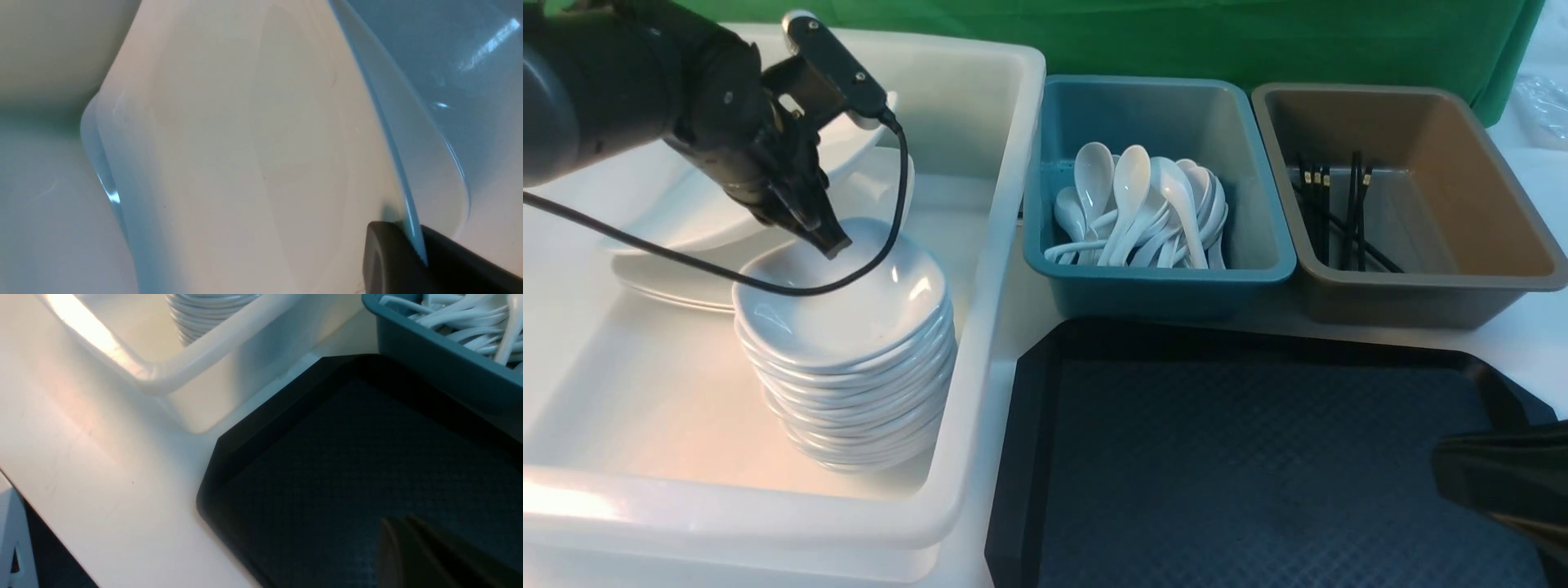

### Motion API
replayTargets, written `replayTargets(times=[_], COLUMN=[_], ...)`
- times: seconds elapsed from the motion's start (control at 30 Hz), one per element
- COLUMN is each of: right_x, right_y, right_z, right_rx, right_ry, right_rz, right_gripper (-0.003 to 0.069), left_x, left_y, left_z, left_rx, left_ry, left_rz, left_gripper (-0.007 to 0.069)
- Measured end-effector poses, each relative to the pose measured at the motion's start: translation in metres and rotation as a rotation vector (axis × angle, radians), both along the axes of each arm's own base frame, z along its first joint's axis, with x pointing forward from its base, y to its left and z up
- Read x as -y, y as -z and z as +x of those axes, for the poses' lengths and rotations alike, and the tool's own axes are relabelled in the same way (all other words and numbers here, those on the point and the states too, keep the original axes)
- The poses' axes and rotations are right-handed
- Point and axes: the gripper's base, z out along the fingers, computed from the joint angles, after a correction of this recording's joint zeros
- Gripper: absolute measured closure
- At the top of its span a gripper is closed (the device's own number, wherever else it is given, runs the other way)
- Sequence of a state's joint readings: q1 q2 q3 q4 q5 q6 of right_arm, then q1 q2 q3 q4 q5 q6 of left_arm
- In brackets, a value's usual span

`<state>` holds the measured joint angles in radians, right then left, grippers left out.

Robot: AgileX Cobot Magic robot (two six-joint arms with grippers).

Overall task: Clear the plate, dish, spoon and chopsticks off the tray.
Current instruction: Use the left arm to put the plate into the large storage box on the left

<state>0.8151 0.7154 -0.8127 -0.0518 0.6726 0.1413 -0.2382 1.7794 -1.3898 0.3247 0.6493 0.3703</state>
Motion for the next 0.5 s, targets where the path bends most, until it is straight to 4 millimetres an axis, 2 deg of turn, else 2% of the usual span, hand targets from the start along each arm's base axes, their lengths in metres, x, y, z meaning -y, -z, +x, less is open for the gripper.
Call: replayTargets(times=[0.27, 0.5], right_x=[-0.0001, 0.0001], right_y=[0.0001, 0.0005], right_z=[-0.0001, -0.0004], right_rx=[-0.002, -0.007], right_ry=[0.0, -0.001], right_rz=[0.001, -0.002], right_gripper=[0.0631, 0.0624], left_x=[0.0015, 0.0038], left_y=[-0.0014, -0.0034], left_z=[0.0017, 0.004], left_rx=[0.025, 0.058], left_ry=[0.008, 0.016], left_rz=[-0.01, -0.037], left_gripper=[0.054, 0.043])
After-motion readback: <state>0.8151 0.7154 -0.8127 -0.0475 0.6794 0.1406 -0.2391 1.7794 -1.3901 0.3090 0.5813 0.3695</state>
